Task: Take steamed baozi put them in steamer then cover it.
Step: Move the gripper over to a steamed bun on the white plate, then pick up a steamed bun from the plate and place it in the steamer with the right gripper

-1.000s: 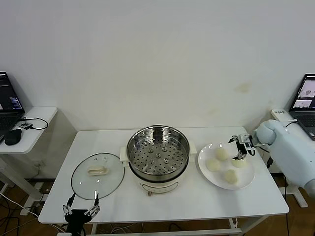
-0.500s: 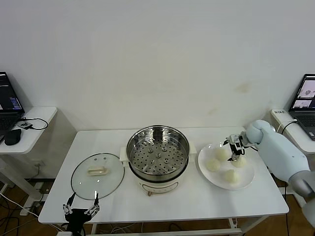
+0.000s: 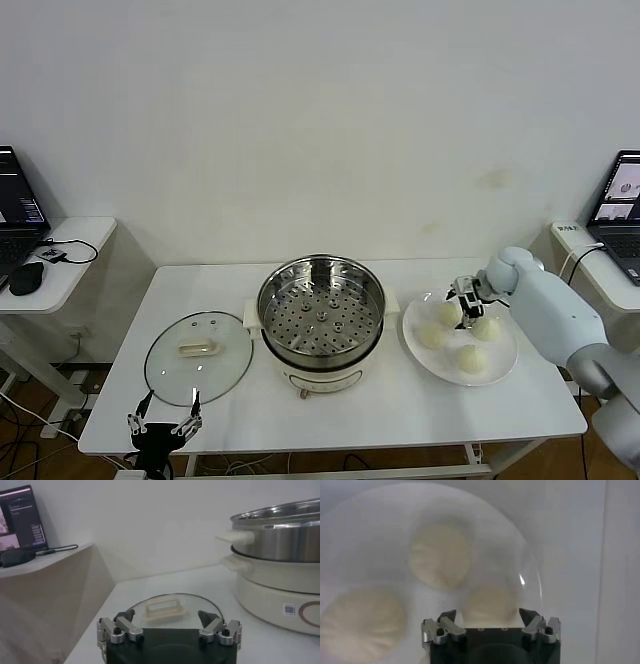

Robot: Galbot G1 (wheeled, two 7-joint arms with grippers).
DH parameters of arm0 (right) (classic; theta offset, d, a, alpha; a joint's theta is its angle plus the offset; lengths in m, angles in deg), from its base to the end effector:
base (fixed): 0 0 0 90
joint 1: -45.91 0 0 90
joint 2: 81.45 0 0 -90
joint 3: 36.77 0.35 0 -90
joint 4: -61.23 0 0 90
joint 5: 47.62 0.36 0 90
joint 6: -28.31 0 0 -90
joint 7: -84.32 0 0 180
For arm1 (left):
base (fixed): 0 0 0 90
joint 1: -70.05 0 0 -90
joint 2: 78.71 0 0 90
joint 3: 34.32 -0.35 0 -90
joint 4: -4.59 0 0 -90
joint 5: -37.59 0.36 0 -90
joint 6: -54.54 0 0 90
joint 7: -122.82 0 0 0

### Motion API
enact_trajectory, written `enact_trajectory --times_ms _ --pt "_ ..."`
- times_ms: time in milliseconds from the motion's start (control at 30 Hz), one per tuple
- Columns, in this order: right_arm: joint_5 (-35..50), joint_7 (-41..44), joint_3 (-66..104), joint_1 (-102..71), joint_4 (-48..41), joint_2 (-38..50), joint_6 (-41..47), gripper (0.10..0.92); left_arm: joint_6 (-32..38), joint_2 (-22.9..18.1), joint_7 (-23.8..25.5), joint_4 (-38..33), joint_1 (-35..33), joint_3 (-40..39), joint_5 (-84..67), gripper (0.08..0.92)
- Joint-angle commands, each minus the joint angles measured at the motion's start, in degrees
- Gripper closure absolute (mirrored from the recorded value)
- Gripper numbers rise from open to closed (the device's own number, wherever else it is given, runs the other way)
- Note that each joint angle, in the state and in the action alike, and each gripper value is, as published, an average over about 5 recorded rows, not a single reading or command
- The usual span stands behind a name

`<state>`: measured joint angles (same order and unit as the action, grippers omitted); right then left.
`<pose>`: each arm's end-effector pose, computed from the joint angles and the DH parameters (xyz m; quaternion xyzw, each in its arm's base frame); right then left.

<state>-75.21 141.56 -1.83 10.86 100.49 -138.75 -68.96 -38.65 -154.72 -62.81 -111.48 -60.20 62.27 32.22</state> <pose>0.5907 -0.1825 -0.2550 0.4598 -0.5623 0.5862 0.3589 0.1307 0.0824 -0.3428 0.0375 -0.9851 -0.0940 0.1392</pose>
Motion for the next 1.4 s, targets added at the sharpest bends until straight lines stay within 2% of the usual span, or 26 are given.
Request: enact_trajectory --times_ms 33,533,1033,1167,1400 --pt "-1.3 0.0 0.0 0.1 -1.2 -0.9 0.0 0.313 0.0 0.0 0.0 0.0 0.0 0.0 0.0 0.177" --pt "-1.3 0.2 0.6 0.1 -0.6 -0.1 -0.6 0.358 0.2 0.1 0.0 -0.4 -0.3 0.1 0.0 0.177" --pt "-1.7 -0.3 0.9 -0.3 0.7 0.3 -0.8 0.532 0.3 -0.1 -0.2 -1.2 -0.9 -0.1 0.1 0.177" --pt "1.9 -0.1 -0.5 1.0 4.0 2.6 -0.7 0.535 0.3 0.0 -0.2 -1.2 -0.9 -0.1 0.1 0.177" --pt "14.0 0.7 -8.1 8.4 14.5 8.9 1.5 0.518 0.2 0.3 -0.1 -0.6 -0.3 -0.4 -0.1 0.177"
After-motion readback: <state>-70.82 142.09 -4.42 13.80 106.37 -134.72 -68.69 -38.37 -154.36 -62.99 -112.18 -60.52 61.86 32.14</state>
